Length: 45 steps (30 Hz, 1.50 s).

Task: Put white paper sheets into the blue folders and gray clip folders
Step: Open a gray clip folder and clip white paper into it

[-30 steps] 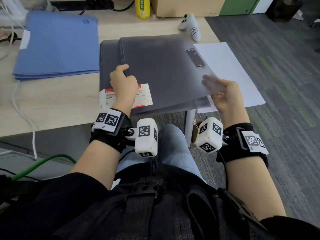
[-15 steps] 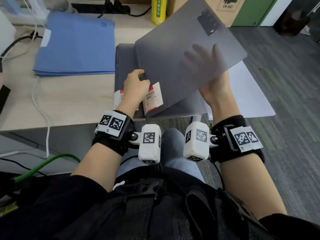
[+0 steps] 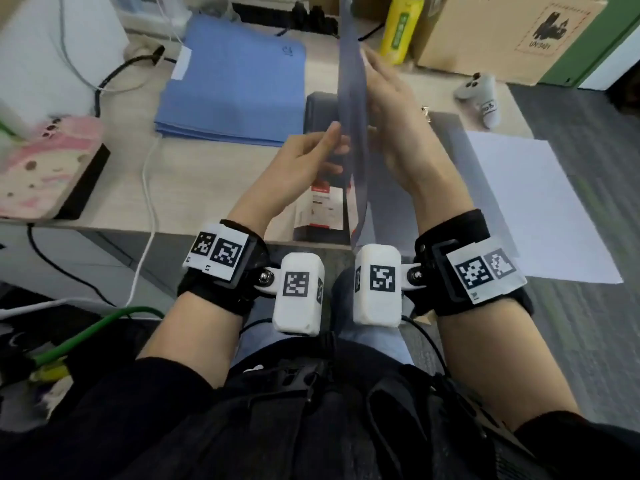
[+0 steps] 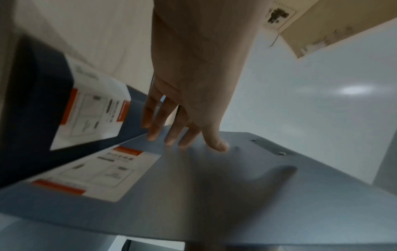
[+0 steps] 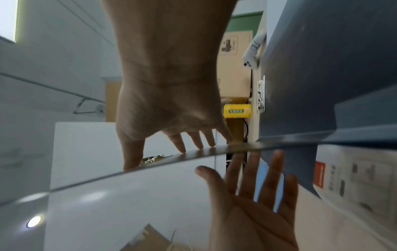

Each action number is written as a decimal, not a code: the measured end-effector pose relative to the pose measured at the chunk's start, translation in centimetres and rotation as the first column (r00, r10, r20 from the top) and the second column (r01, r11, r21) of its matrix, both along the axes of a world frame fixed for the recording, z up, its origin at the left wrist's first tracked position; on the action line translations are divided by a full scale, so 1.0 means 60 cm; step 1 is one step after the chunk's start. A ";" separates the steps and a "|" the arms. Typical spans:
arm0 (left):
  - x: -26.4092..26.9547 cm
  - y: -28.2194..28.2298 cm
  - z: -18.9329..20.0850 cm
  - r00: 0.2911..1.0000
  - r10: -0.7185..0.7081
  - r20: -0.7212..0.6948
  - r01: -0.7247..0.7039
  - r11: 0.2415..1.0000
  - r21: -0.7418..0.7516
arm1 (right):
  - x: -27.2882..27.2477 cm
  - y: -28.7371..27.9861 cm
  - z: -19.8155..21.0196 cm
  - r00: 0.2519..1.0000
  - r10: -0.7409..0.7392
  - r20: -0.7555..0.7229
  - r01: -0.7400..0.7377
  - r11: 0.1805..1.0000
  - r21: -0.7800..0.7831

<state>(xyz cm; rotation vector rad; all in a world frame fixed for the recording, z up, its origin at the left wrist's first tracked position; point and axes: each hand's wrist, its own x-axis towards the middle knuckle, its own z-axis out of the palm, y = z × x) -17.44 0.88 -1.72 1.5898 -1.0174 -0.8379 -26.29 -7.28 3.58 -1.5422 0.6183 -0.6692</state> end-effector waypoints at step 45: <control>0.210 0.120 -0.090 0.834 0.541 -0.106 -0.512 0.831 0.216 | 0.122 0.006 -0.138 0.460 -0.129 -0.879 -0.075 0.980 -0.183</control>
